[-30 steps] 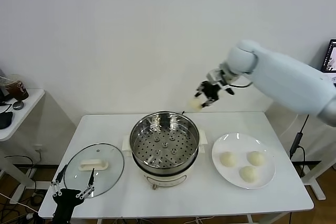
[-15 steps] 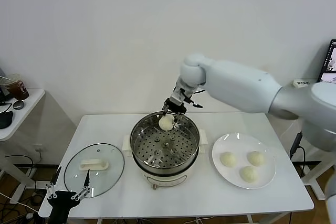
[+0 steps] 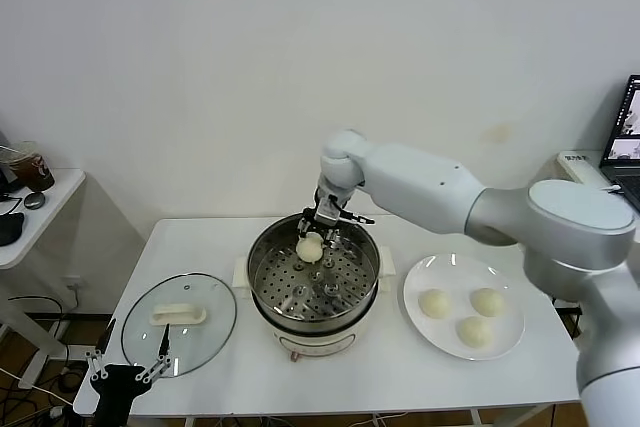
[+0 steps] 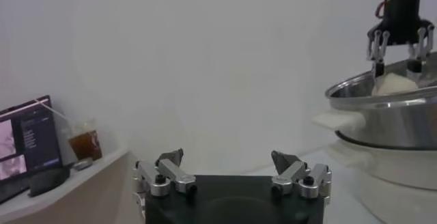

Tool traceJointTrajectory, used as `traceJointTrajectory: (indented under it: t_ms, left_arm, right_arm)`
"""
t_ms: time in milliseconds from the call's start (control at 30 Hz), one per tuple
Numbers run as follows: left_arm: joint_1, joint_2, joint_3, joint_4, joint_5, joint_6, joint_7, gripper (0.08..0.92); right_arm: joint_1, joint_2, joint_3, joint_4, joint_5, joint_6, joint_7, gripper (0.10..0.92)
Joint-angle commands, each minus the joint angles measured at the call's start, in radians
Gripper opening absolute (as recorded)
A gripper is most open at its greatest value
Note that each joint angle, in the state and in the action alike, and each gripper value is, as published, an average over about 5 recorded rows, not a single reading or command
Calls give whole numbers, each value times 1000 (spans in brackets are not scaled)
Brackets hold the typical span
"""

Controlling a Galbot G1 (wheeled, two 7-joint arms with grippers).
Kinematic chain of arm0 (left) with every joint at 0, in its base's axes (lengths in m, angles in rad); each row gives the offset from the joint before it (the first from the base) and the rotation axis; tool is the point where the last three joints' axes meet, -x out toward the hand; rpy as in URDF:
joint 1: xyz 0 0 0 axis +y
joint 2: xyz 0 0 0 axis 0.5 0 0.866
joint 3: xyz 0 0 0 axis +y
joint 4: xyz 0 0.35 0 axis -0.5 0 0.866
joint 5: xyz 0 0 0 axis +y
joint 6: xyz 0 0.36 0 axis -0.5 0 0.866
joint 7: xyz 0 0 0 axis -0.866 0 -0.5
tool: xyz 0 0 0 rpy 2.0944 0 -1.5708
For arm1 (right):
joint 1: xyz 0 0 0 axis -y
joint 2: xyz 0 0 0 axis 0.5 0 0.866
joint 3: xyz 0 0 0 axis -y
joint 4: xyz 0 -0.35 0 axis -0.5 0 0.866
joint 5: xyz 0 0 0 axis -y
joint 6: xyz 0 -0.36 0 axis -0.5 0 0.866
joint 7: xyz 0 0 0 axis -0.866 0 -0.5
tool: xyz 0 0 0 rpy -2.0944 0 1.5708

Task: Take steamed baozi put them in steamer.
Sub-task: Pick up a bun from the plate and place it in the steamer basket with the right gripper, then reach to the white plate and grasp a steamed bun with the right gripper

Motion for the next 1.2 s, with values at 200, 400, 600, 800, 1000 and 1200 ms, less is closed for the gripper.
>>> traceJointTrajectory:
  t_ms: [200,400,600,800,1000,1200]
  left_arm:
    - [-2,0,-1,3,-2,-1,-1,823]
    - [-2,1,-1,2,-2,-1,-1,823]
    - [-3,11,-7,-5,-9,2,-1,823]
    - [-8,24,3,-29,-8,63,-12,823]
    - [-24,35,12,-26,-5,91,-14,823]
    - [-29,41,22,-7,4,76,-8,823]
  right_arm:
    - [-28,31,28,-78,-116,77,42,642]
    - [25,-14,11,-2,40,39,27,795]
    - [209,-195,-86,280,400,-279,-63,822]
    - [314,-481,-138,531,475,-807,-108,823]
    - [298,-695,-154,640,454,-1042,-107,823]
    - [165,-825,-159,699,426,-1152,-42,823]
